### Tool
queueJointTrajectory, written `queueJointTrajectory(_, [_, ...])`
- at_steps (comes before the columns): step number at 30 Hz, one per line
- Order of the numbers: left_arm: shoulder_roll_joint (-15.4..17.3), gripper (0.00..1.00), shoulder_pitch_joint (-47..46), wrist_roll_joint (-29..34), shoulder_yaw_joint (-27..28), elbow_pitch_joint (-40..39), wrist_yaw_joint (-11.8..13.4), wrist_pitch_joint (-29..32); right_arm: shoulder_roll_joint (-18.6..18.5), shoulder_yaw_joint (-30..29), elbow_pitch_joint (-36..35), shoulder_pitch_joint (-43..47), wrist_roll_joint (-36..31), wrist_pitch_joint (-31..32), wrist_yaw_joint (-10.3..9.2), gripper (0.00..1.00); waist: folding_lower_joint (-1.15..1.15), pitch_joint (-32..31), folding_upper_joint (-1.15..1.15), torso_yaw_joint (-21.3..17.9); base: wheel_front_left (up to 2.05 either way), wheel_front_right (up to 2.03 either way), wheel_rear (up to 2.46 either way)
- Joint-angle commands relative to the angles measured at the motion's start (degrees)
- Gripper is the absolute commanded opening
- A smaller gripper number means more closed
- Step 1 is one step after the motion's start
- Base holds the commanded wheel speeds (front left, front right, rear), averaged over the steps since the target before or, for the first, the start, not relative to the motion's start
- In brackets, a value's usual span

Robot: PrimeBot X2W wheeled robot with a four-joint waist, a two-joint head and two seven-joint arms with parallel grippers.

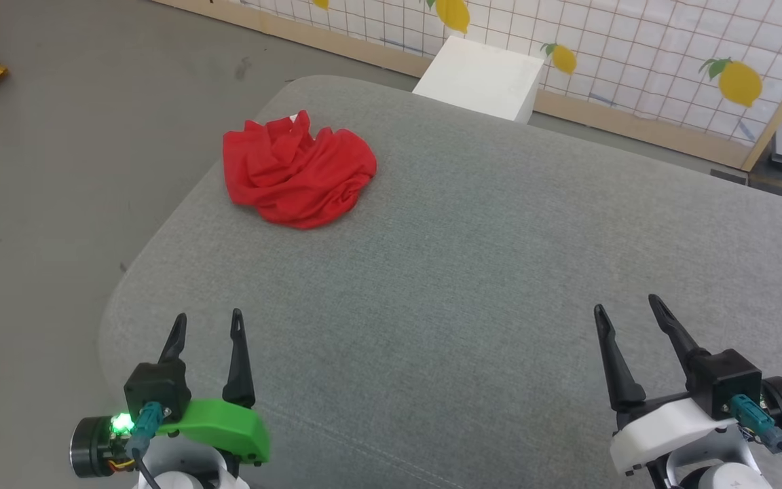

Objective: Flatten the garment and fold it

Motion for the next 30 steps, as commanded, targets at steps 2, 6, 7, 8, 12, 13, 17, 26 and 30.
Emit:
queueJointTrajectory(2, [0.24,1.0,-0.9,-0.62,0.19,0.23,0.62,-0.75,0.07,0.22,0.36,-1.09,0.08,-0.87,-0.06,1.0,0.0,0.18,0.0,0.52,0.0,0.0,0.0])
queueJointTrajectory(6, [0.27,1.0,-0.87,-0.87,0.29,0.45,0.84,-1.24,0.07,0.26,0.48,-1.14,0.09,-1.36,-0.06,1.0,0.0,0.31,0.0,1.29,0.0,0.0,0.0])
queueJointTrajectory(7, [0.27,1.0,-0.89,-0.92,0.27,0.49,0.88,-1.35,0.07,0.19,0.52,-1.18,0.08,-1.46,-0.06,1.0,0.0,0.35,0.0,1.48,0.0,0.0,0.0])
queueJointTrajectory(8, [0.26,1.0,-0.93,-0.99,0.22,0.55,0.92,-1.48,0.07,0.1,0.57,-1.22,0.06,-1.59,-0.07,1.0,0.0,0.4,0.0,1.74,0.0,0.0,0.0])
queueJointTrajectory(12, [0.23,1.0,-1.14,-1.28,0.09,0.83,1.11,-1.95,0.08,-0.04,0.56,-1.29,-0.02,-2.03,-0.07,1.0,0.0,0.61,0.0,2.75,0.0,0.0,0.0])
queueJointTrajectory(13, [0.22,1.0,-1.19,-1.35,0.06,0.9,1.14,-2.05,0.08,-0.07,0.55,-1.3,-0.03,-2.12,-0.07,1.0,0.0,0.66,0.0,2.99,0.0,0.0,0.0])
queueJointTrajectory(17, [0.19,1.0,-1.33,-1.69,-0.02,1.2,1.27,-2.52,0.08,-0.16,0.55,-1.42,-0.07,-2.53,-0.07,1.0,0.0,0.88,0.0,4.1,0.0,0.0,0.0])
queueJointTrajectory(26, [0.14,1.0,-1.23,-2.28,-0.16,1.91,1.79,-3.59,0.09,-0.17,0.97,-1.61,0.06,-3.5,-0.08,1.0,0.0,0.76,0.0,6.8,0.0,0.0,0.0])
queueJointTrajectory(30, [0.13,1.0,-1.2,-2.5,-0.18,2.15,1.95,-4.06,0.1,-0.09,1.27,-1.74,0.2,-3.99,-0.08,1.0,0.0,0.57,0.0,7.92,0.0,0.0,0.0])
